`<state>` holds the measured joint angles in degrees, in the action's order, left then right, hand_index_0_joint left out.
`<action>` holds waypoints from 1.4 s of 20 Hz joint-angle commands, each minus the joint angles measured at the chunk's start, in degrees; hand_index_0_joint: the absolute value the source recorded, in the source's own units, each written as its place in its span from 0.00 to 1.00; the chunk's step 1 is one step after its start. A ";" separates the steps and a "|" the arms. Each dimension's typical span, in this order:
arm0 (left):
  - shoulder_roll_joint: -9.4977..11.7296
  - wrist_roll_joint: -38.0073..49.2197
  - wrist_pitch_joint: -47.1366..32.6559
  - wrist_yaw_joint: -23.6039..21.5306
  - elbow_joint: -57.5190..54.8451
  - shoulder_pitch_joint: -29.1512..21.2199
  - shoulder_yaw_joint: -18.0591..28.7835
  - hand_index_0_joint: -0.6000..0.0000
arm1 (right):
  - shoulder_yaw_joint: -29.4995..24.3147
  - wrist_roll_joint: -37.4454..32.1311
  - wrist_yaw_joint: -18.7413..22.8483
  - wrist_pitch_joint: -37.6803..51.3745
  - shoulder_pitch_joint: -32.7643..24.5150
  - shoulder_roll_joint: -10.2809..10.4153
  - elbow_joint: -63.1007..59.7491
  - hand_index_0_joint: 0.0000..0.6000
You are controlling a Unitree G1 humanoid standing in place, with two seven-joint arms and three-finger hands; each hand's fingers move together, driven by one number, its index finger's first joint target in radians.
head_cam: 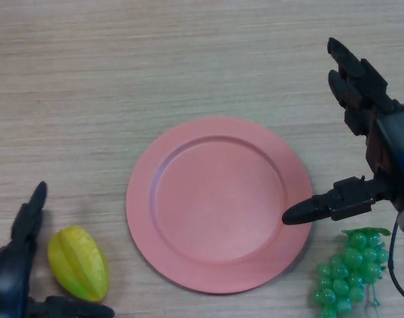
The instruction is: Pick up the yellow starfruit and place it on the plate
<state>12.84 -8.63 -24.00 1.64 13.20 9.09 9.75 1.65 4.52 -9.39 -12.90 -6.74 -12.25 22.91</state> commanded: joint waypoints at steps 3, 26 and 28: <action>2.14 1.54 -6.63 -3.33 -2.44 -1.15 0.96 1.00 | -0.92 -0.33 2.49 4.64 -1.71 -0.37 4.53 0.00; -0.17 -8.07 6.24 8.35 -31.35 1.96 -0.29 0.00 | -1.03 -0.82 1.48 1.59 -0.75 -0.51 9.07 0.00; 0.28 -5.12 10.57 10.06 -32.47 -0.59 -4.06 0.00 | -1.14 -0.79 1.50 1.47 -0.74 -0.54 9.28 0.00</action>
<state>11.30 -17.03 -8.47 12.59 -15.24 9.93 3.32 2.54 4.48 -8.94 -16.45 -5.53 -12.15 27.92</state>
